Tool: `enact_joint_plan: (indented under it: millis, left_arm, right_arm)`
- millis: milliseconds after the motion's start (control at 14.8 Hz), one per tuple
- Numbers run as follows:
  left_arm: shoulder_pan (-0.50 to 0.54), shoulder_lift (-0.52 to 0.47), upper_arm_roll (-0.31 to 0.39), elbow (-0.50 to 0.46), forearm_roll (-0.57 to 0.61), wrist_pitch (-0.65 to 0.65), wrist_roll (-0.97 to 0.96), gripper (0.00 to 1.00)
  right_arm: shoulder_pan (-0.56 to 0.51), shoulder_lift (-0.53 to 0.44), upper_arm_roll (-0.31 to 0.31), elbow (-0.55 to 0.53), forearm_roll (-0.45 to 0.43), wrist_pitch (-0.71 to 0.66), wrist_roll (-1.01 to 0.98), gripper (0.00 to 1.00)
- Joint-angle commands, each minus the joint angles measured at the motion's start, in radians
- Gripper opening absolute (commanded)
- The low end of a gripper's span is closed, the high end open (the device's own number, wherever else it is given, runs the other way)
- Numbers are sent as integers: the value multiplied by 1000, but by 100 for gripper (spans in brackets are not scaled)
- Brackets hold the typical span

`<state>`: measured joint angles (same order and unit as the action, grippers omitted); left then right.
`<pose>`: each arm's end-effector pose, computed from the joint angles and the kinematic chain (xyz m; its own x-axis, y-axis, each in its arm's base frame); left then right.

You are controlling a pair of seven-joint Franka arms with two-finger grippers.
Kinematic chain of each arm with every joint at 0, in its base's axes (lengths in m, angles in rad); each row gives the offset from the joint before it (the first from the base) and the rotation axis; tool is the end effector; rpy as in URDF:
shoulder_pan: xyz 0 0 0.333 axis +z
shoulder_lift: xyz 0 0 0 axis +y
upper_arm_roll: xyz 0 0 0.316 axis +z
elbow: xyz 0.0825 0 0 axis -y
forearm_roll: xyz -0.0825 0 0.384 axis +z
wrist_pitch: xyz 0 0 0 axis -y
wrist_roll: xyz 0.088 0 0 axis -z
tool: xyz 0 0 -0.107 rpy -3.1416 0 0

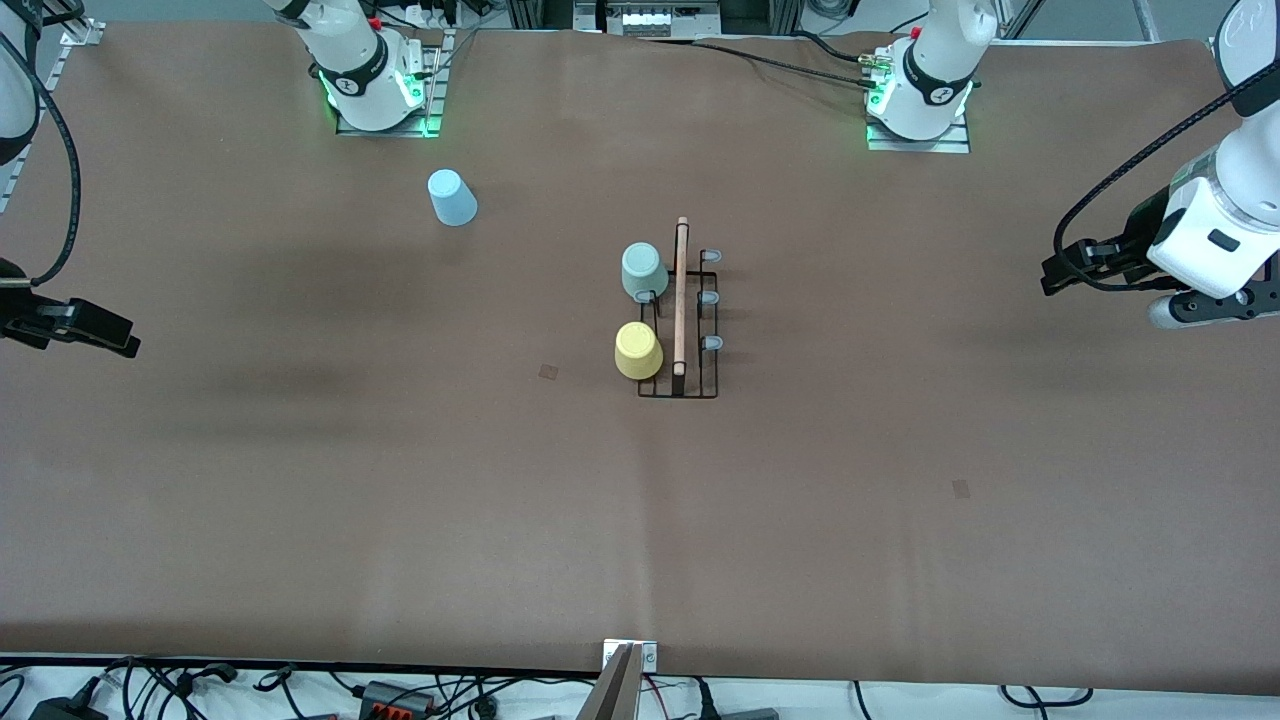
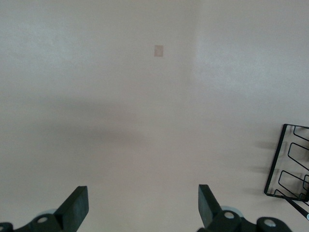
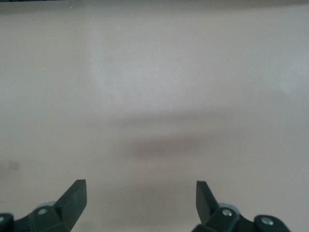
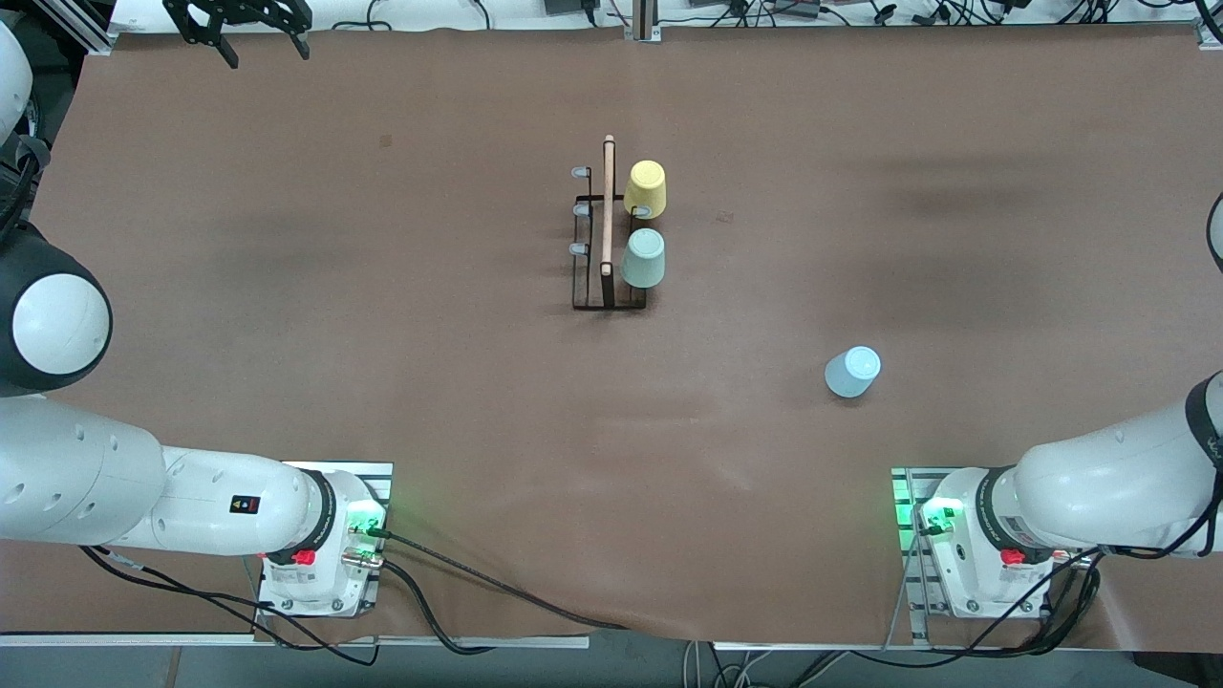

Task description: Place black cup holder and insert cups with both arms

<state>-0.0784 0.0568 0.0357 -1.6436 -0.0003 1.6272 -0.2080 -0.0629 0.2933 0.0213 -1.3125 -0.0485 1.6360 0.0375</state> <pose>0.5711 -0.0249 0.5629 0.9838 0.1648 -0.0712 0.1640 -0.9863 -0.0168 0.6473 -0.0339 0.5765 0.9965 -0.0769 0.0318 -0.0782 -0.9961 0.0411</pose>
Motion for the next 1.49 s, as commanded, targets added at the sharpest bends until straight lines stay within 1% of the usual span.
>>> enact_joint_plan:
  millis: [0, 135, 271, 338, 677, 947, 1082, 1285, 1421]
  left_arm:
    - [5, -25, 0, -19, -17, -4, 15, 100]
    - [5, -25, 0, -19, -17, -4, 15, 100]
    - [5, -25, 0, -19, -17, -4, 15, 100]
    - [5, -25, 0, -19, -17, -4, 15, 100]
    - [5, -25, 1, -19, -17, -4, 15, 100]
    - [5, -25, 0, -19, -17, -4, 15, 100]
    - [5, -25, 1, -19, -17, -4, 15, 100]
    - [5, -25, 0, -19, -17, -4, 15, 100]
    - [5, -25, 1, -19, -17, -4, 15, 100]
  right_arm:
    - [9, -26, -11, -22, -5, -5, -11, 100]
    - [8, -28, -43, -22, 1, -18, -11, 100]
    - [3, -43, -61, -24, 36, -27, -11, 100]
    - [5, -45, -69, -22, 38, -28, -11, 100]
    - [8, -40, -64, -22, 47, -86, -8, 100]
    - [17, -32, -46, -33, 49, -78, -25, 100]
    - [32, -45, -44, -65, 44, -39, -62, 100]
    - [48, -83, -46, -125, 42, -10, -62, 100]
    - [45, -141, -46, -244, 42, 68, -65, 100]
